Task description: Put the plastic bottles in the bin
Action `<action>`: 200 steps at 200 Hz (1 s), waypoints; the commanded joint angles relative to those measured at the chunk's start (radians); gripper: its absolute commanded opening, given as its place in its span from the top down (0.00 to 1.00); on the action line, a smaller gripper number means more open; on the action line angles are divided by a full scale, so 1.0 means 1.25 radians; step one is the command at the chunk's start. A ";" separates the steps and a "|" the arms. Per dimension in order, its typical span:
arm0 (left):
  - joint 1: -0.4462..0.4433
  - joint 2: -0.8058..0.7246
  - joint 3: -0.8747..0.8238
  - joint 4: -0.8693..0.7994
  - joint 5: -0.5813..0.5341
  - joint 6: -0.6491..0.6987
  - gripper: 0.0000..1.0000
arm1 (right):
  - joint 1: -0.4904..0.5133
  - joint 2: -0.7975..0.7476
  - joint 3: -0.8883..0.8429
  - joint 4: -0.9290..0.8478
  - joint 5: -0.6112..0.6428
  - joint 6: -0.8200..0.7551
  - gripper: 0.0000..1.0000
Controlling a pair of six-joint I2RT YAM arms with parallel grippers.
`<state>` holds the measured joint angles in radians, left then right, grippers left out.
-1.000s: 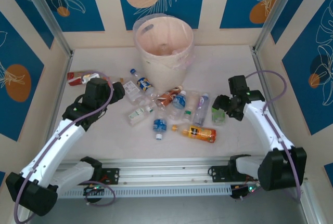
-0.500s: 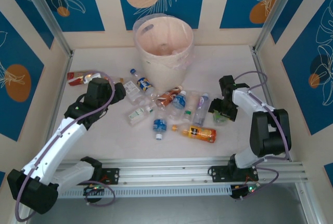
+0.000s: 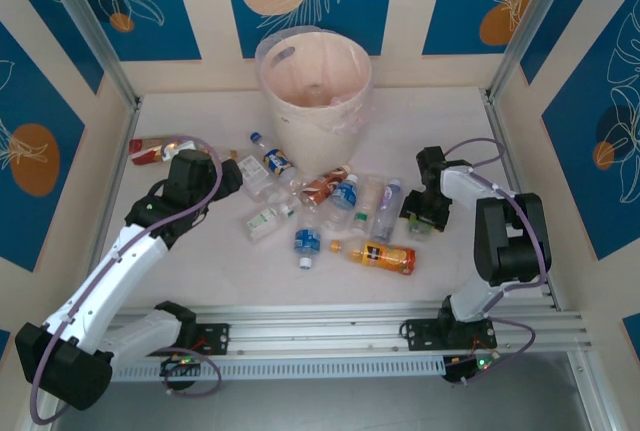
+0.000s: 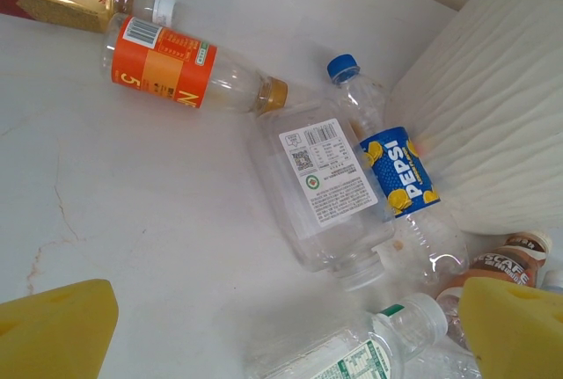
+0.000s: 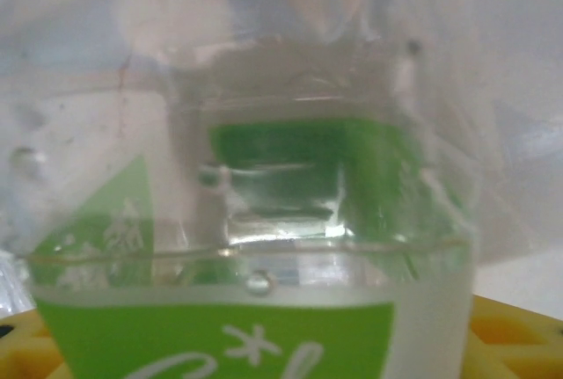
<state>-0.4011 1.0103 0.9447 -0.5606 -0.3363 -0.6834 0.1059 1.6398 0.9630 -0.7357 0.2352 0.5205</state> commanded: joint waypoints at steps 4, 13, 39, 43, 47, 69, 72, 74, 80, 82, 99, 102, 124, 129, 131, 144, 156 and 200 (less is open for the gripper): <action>0.008 0.001 0.000 0.015 0.010 -0.008 0.00 | 0.012 0.001 0.017 0.001 0.001 -0.002 0.41; 0.007 0.002 0.002 0.014 0.009 -0.007 0.01 | 0.018 -0.007 0.023 -0.009 0.015 0.000 0.42; 0.007 0.000 0.004 0.012 0.008 -0.003 0.00 | 0.046 -0.042 0.053 -0.056 0.059 0.009 0.46; 0.007 -0.001 0.004 0.012 0.007 -0.003 0.01 | 0.051 -0.050 0.059 -0.065 0.064 0.011 0.46; 0.008 -0.001 0.004 0.011 0.006 -0.003 0.00 | 0.057 -0.057 0.067 -0.074 0.071 0.012 0.47; 0.007 -0.003 0.003 0.009 0.003 -0.004 0.00 | 0.096 -0.099 0.118 -0.121 0.106 0.020 0.47; 0.008 -0.003 0.003 0.008 0.003 -0.004 0.00 | 0.102 -0.105 0.127 -0.128 0.110 0.021 0.48; 0.008 -0.003 0.003 0.008 0.004 -0.004 0.00 | 0.105 -0.108 0.132 -0.131 0.114 0.022 0.48; 0.007 -0.003 0.003 0.008 0.004 -0.004 0.00 | 0.116 -0.120 0.152 -0.144 0.122 0.020 0.48; 0.008 -0.003 0.002 0.008 0.004 -0.004 0.01 | 0.120 -0.123 0.158 -0.147 0.124 0.020 0.48; 0.007 -0.004 0.001 0.009 0.007 -0.003 0.00 | 0.141 -0.149 0.223 -0.173 0.134 0.016 0.48; 0.008 -0.004 0.001 0.009 0.006 -0.002 0.00 | 0.145 -0.153 0.236 -0.175 0.133 0.015 0.48; 0.007 -0.004 -0.001 0.012 0.010 -0.003 0.00 | 0.167 -0.171 0.325 -0.167 0.100 -0.003 0.48; 0.007 -0.004 -0.002 0.013 0.013 -0.003 0.00 | 0.173 -0.173 0.345 -0.162 0.089 -0.007 0.48; 0.008 -0.004 -0.002 0.013 0.013 -0.002 0.01 | 0.176 -0.173 0.353 -0.158 0.087 -0.008 0.48; 0.007 -0.003 -0.005 0.015 0.015 -0.002 0.00 | 0.192 -0.168 0.408 -0.138 0.064 -0.022 0.49; 0.007 -0.003 -0.006 0.018 0.020 -0.002 0.01 | 0.204 -0.154 0.464 -0.122 0.043 -0.036 0.49; 0.007 -0.002 -0.006 0.026 0.046 0.002 0.00 | 0.239 -0.034 0.719 -0.132 0.008 -0.072 0.49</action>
<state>-0.4007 1.0103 0.9447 -0.5579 -0.3080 -0.6827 0.3809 1.5166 1.7164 -0.9016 0.2962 0.4767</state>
